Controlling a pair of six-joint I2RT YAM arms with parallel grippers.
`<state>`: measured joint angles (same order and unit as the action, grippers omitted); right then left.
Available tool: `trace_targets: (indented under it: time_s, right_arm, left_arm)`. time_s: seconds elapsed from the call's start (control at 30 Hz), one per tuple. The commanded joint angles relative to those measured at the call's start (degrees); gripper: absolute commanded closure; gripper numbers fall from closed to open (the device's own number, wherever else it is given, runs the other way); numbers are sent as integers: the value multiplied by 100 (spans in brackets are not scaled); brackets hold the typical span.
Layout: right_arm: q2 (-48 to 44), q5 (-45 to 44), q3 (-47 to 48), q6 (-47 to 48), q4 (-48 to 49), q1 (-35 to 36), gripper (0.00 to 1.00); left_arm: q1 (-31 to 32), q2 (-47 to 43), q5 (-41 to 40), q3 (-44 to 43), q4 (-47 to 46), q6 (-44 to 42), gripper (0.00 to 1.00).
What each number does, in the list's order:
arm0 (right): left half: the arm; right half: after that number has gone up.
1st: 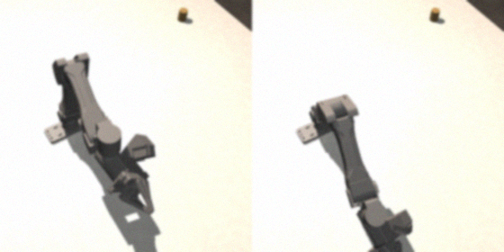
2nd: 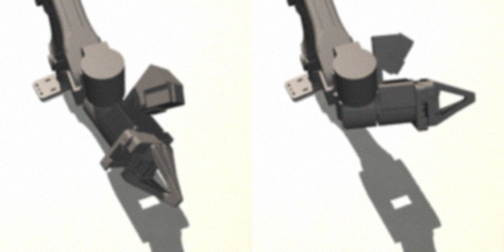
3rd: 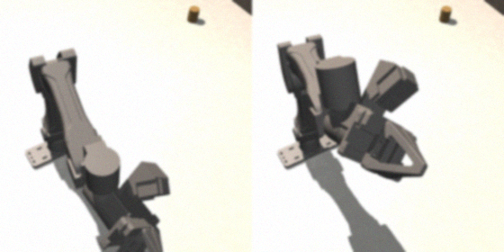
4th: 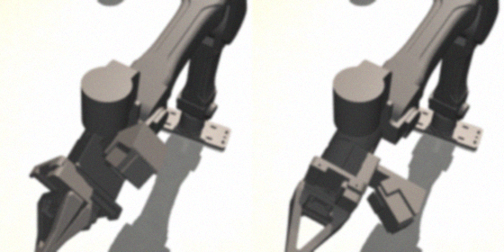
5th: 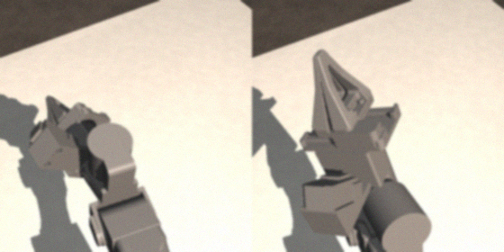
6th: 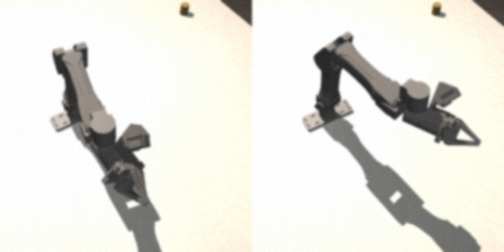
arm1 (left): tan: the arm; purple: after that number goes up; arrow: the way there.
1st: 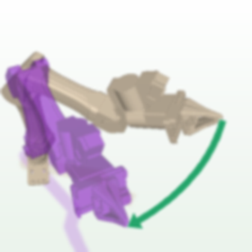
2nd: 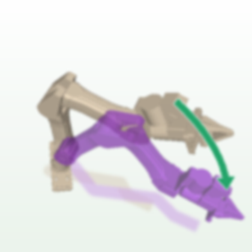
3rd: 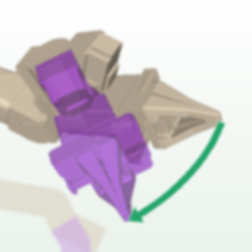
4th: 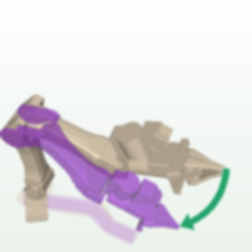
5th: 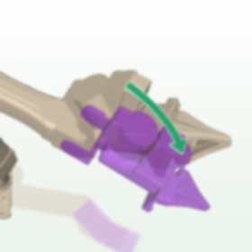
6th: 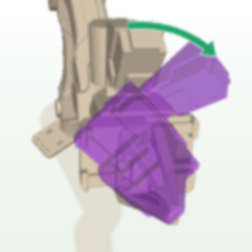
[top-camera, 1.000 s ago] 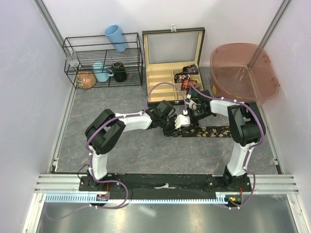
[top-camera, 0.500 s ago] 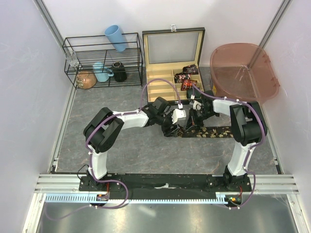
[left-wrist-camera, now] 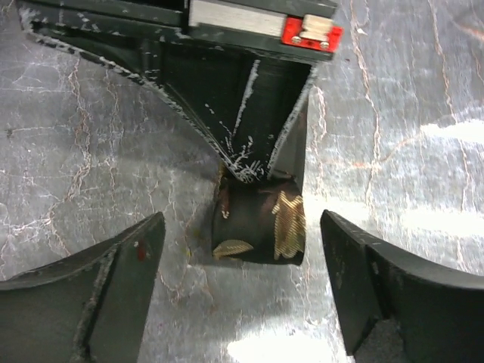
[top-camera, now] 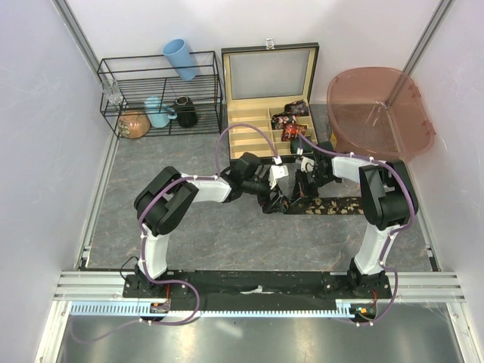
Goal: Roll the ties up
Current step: Roll the tie at the center of the board.
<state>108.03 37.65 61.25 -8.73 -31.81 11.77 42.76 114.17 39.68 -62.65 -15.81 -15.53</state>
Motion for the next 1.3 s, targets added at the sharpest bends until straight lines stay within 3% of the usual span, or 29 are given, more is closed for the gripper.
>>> trace_targets:
  time_s: [0.0,0.23,0.27,0.4,0.5,0.53,0.6,0.77,0.97,1.27]
  right_arm:
    - [192,-1366,-324,478,87,-8,100]
    - [245,-1190,-281,486,202,88,100]
    - [280,-1164,-255,478,210,106,100]
    - [429,-874,105,512,27,141,100]
    - [333,-681,492,609,-412,19,87]
    - [237,-567,702,636,-727,-112,76]
    - [114,-365,922,749,-1045,-253,66]
    - [-167,74,1144,829,-1802,-395,64]
    - [-107,217,485,540,-1443,-360,70]
    - [438,-1180,220,206,-712,-421,77]
  left_arm:
    - [57,176,145,-1,-642,498,18]
    - [162,299,171,-10,-230,165,43]
    - [180,273,119,16,-177,8,53]
    - [224,97,-206,297,-36,-284,75]
    - [224,53,-452,411,193,-337,88]
    - [224,27,-531,464,184,-337,90]
    - [206,-44,-856,587,184,-223,96]
    - [118,-97,-1085,728,210,-73,98]
    - [109,-97,-1059,606,245,-126,98]
    - [39,-228,-629,273,490,-592,98]
